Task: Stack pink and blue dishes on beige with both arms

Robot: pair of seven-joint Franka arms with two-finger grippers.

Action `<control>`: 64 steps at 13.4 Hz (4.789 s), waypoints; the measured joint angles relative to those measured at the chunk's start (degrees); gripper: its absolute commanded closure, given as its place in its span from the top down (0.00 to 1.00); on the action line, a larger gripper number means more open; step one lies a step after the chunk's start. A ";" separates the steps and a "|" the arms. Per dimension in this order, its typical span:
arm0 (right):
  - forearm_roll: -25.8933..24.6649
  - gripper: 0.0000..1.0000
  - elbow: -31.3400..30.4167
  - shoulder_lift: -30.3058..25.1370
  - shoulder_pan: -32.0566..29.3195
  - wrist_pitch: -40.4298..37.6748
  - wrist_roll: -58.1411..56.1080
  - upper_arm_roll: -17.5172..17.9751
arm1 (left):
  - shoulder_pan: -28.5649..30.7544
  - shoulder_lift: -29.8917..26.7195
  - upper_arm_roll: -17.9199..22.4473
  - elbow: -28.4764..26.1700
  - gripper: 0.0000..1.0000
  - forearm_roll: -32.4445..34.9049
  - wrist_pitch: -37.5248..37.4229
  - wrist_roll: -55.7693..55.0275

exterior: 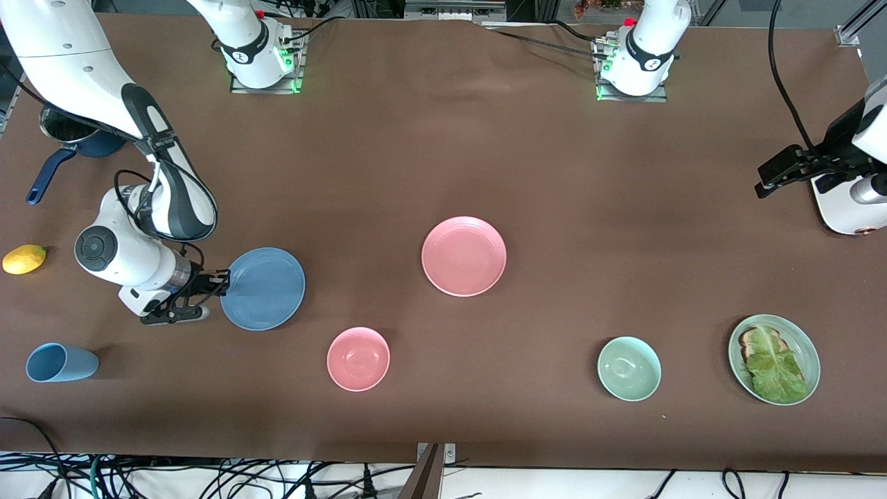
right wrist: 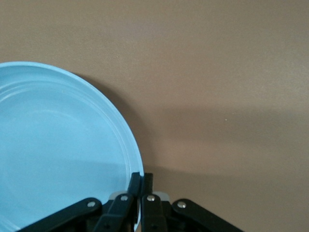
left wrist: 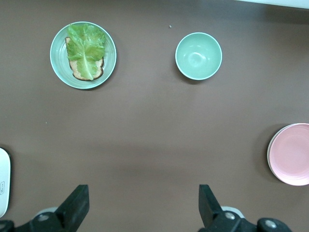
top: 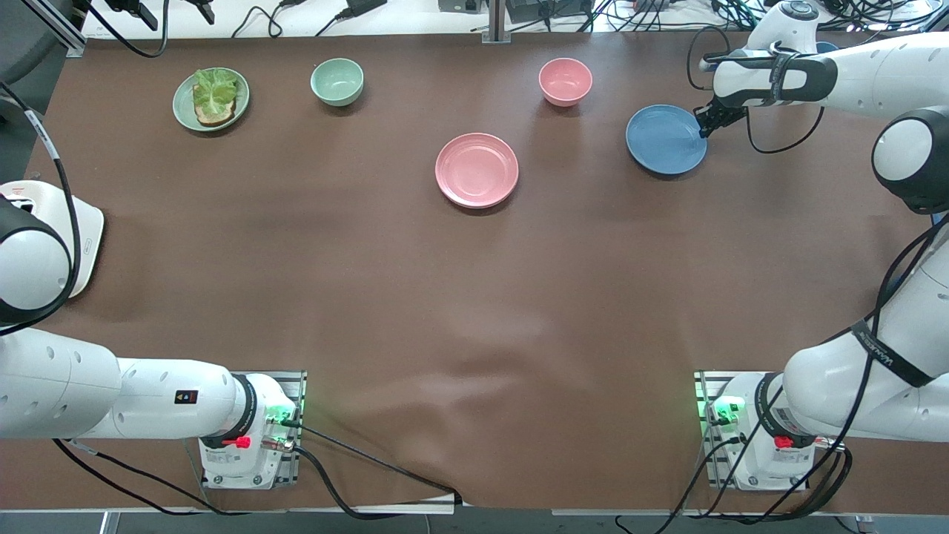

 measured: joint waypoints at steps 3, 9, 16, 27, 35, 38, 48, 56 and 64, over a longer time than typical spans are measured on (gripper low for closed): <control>0.00 0.00 0.69 -0.86 0.07 -2.10 0.00 0.58 | 0.00 0.00 0.00 0.06 1.00 0.00 0.00 0.00; 1.66 0.00 7.70 -3.19 0.16 -14.12 0.08 3.92 | -0.13 0.00 -0.09 0.11 1.00 0.00 0.00 0.00; 4.35 0.00 13.03 -3.70 0.67 -22.36 8.53 12.23 | -0.18 0.01 -0.09 0.12 1.00 0.00 0.00 0.00; -0.30 0.00 13.02 -2.68 21.61 -19.93 42.72 15.14 | -0.26 0.12 -0.10 0.12 1.00 0.00 0.00 0.01; -6.61 0.00 12.84 3.87 27.88 -11.23 55.05 14.77 | -0.19 0.38 -0.05 0.12 1.00 0.00 0.00 0.15; -6.99 0.00 12.85 4.82 28.56 -9.62 56.12 14.67 | -0.15 0.38 -0.04 0.12 1.00 0.00 0.00 0.24; -7.01 0.00 13.02 6.48 29.22 -5.51 57.34 14.22 | -0.04 0.49 0.05 0.12 1.00 0.00 -0.01 0.49; -7.01 0.15 13.76 6.60 29.23 -5.27 57.40 14.14 | -0.03 0.60 0.05 0.12 1.00 0.01 -0.01 0.53; -7.11 0.35 16.64 6.82 29.00 -6.49 57.13 13.78 | -0.02 0.62 0.05 0.12 1.00 0.01 -0.01 0.54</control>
